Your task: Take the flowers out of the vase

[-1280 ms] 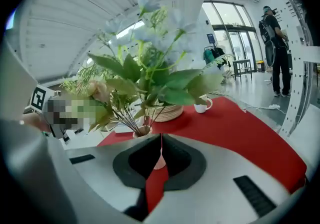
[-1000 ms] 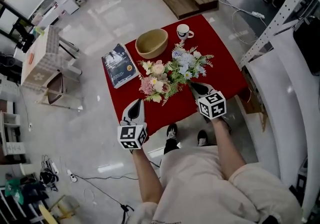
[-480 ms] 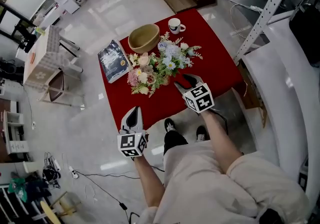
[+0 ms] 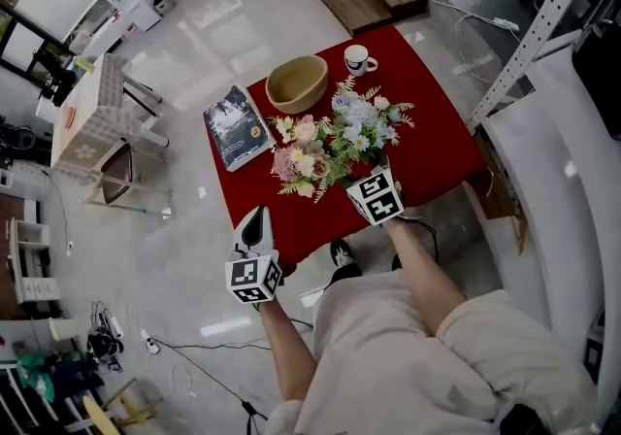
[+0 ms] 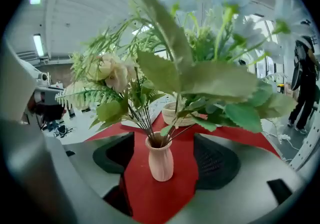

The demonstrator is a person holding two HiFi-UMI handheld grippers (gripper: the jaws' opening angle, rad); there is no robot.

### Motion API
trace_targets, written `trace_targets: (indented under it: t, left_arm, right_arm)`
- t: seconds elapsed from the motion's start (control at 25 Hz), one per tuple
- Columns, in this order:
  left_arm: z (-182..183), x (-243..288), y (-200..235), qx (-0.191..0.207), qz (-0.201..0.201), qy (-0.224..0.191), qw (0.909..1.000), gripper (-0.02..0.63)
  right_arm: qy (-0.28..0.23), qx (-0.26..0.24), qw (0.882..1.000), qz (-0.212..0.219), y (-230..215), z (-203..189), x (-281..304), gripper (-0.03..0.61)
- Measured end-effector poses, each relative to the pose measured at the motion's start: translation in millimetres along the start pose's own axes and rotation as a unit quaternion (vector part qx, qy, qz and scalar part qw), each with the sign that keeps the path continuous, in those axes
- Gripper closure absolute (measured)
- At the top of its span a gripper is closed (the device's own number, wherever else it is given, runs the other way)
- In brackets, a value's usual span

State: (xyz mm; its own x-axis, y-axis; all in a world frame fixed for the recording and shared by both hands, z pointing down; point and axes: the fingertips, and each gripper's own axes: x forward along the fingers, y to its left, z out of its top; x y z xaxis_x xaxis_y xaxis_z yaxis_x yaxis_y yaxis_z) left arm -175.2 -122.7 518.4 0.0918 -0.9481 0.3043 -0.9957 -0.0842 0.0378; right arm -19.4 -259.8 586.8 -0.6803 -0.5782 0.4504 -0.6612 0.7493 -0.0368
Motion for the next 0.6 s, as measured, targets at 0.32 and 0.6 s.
trace_targets:
  t: [0.32,0.6]
  left_arm:
    - [-12.9,18.7,41.3,-0.025,-0.017,-0.002,0.9995,0.606]
    - [-25.1,28.2,78.2,-0.043,-0.019,0.006,0.9989,0.606]
  right_arm:
    - [0.006,-0.004,0.999,-0.053,5.1,9.7,30.0,0.258]
    - [-0.015,-0.022,0.996,-0.085,-3.4,21.7,41.6,0.26]
